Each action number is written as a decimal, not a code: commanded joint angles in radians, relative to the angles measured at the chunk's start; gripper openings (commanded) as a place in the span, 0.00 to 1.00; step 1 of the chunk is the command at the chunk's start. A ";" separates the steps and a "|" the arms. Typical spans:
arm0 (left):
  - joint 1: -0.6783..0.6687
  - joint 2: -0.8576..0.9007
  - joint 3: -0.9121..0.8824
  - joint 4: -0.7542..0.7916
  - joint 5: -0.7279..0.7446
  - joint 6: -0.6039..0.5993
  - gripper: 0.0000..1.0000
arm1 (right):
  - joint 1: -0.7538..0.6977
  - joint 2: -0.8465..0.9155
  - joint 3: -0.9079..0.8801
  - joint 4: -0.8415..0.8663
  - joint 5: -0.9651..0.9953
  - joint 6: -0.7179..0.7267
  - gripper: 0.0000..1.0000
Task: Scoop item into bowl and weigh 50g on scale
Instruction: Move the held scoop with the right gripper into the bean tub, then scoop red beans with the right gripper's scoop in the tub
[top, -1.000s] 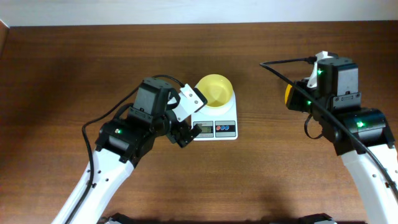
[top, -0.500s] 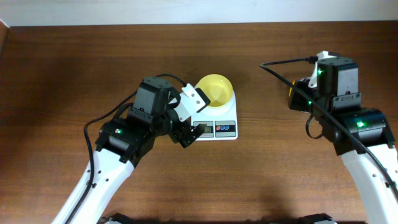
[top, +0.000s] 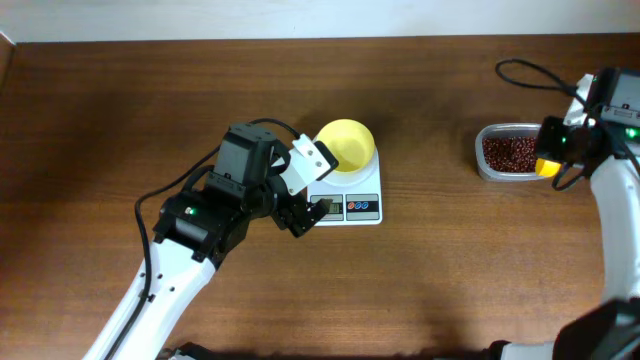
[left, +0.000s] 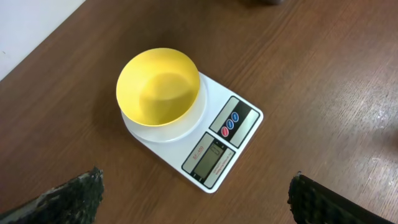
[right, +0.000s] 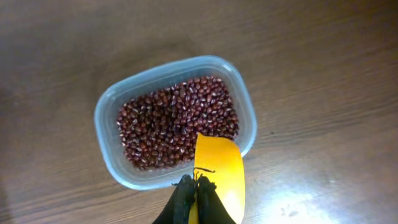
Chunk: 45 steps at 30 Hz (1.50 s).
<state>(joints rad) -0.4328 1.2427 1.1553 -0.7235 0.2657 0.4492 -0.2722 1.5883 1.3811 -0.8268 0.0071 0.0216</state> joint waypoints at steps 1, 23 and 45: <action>-0.002 -0.008 -0.006 0.000 0.019 0.009 0.99 | -0.010 0.076 0.022 0.047 -0.139 -0.078 0.04; -0.002 -0.008 -0.006 0.001 0.019 0.010 0.99 | -0.011 0.266 0.019 0.079 -0.225 -0.118 0.04; -0.002 -0.008 -0.006 0.001 0.019 0.010 0.99 | -0.098 0.304 0.019 0.084 -0.380 -0.041 0.04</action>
<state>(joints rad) -0.4328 1.2427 1.1553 -0.7238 0.2657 0.4492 -0.3660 1.8481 1.3975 -0.7345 -0.3485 -0.0326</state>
